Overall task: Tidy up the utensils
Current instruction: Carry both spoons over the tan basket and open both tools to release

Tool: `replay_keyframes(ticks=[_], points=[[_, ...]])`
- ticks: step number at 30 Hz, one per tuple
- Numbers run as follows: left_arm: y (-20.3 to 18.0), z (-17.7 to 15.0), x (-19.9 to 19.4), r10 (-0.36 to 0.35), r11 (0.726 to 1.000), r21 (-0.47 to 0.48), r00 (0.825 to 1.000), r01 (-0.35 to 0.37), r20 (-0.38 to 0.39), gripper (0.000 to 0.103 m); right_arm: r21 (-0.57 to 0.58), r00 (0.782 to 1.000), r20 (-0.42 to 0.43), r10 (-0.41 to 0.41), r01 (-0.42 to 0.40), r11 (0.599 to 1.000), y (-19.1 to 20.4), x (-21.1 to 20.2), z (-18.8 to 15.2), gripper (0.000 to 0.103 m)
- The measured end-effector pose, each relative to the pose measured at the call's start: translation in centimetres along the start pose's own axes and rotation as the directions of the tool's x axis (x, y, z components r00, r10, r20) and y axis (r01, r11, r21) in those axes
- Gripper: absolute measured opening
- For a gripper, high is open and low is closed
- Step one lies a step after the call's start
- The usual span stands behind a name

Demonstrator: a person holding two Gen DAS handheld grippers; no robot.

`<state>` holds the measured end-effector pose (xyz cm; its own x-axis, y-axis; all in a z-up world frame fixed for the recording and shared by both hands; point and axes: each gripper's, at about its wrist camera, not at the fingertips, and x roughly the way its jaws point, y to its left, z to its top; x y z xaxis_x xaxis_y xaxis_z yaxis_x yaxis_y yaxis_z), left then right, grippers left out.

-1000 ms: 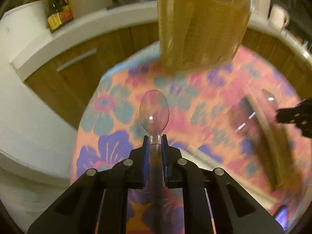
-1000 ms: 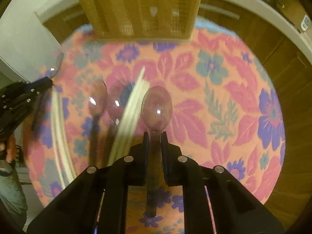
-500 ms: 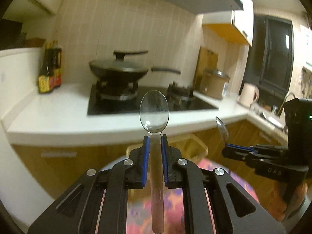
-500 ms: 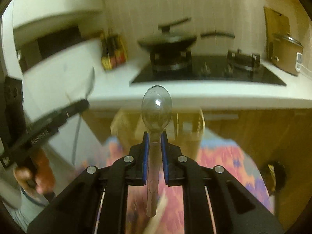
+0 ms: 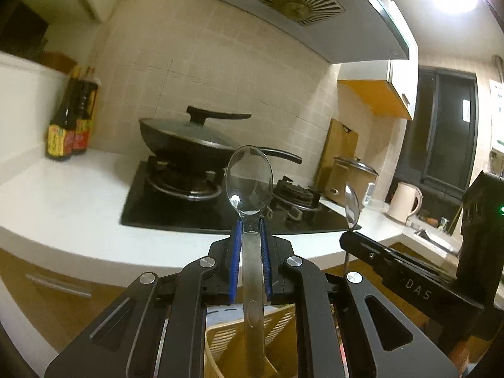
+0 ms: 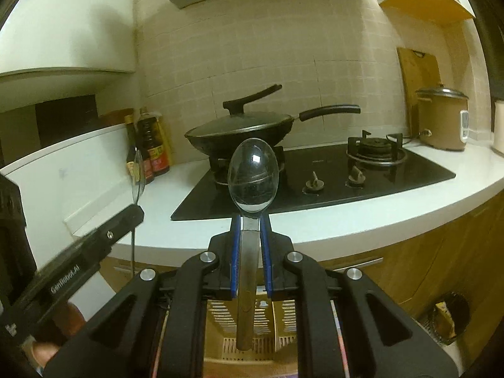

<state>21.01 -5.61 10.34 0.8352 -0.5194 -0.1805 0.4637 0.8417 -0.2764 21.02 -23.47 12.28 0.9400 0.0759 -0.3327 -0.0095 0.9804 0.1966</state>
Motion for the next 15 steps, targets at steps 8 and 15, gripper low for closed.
replay_keyframes(ticks=[8,15], points=[[0.2,-2.2,1.1,0.032,0.999,0.044,0.999,-0.032,-0.001,0.011,-0.006,1.000,-0.010,-0.025,0.025,1.000,-0.1,0.9,-1.8,0.010],[0.7,-3.2,-0.4,0.036,0.998,0.055,0.999,-0.035,-0.027,0.022,0.024,0.996,-0.078,0.047,-0.045,0.999,-0.4,-0.2,-3.2,0.019]])
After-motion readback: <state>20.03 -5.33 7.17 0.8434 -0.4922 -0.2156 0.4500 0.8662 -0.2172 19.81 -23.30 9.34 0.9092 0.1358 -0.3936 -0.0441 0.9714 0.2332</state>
